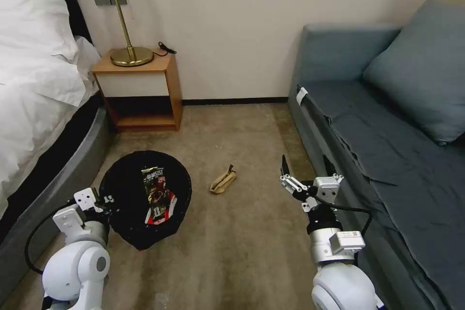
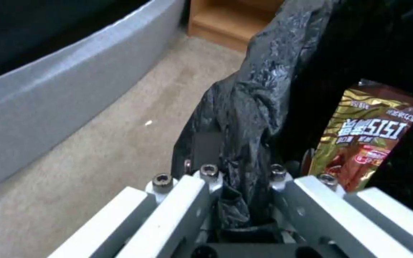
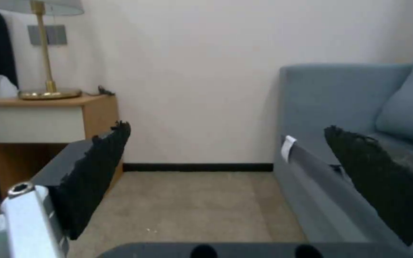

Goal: Pick up the trash bin, then pick up the garbage on the floor and place it into the trash bin.

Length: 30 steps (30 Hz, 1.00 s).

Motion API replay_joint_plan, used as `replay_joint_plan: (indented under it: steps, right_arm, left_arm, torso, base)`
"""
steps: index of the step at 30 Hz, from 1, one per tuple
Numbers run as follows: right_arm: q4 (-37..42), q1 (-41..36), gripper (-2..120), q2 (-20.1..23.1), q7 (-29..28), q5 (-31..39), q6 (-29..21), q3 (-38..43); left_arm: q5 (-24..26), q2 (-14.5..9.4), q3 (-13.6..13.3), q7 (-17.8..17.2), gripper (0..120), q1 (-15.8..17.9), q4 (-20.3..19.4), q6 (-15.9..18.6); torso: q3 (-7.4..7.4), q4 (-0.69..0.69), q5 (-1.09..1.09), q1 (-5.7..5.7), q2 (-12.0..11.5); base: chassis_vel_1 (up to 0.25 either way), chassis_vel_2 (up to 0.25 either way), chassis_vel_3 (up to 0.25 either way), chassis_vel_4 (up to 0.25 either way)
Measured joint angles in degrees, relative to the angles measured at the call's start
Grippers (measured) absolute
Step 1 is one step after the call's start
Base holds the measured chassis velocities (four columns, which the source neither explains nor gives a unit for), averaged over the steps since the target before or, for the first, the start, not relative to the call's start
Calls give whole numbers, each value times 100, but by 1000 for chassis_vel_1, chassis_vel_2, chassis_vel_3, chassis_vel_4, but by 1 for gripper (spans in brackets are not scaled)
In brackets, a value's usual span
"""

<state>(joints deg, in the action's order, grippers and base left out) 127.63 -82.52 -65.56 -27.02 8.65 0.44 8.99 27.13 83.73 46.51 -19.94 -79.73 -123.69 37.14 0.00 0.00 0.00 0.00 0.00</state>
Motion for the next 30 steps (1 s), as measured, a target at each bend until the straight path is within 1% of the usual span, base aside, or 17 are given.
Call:
replay_joint_plan:
  steps: [11, 21, 30]
  right_arm:
    - [-210, 166, 100, 92, -15, 34, -56, -271]
    - [-310, 275, 100, 223, -21, 92, -45, -410]
    - [-541, 545, 100, 325, -71, 179, -40, -658]
  left_arm:
    - [27, -36, 169, -8, 2, 68, 29, 0]
    - [27, 0, 166, -11, 2, 26, -10, 0]
    - [13, 21, 166, -18, 2, 33, 3, 0]
  torso:
    - [0, 0, 0, 0, 0]
    - [0, 0, 0, 0, 0]
    - [0, 0, 0, 0, 0]
  base:
    - [-116, 114, 130, -120]
    - [-106, 111, 116, -112]
    - [-114, 113, 114, -118]
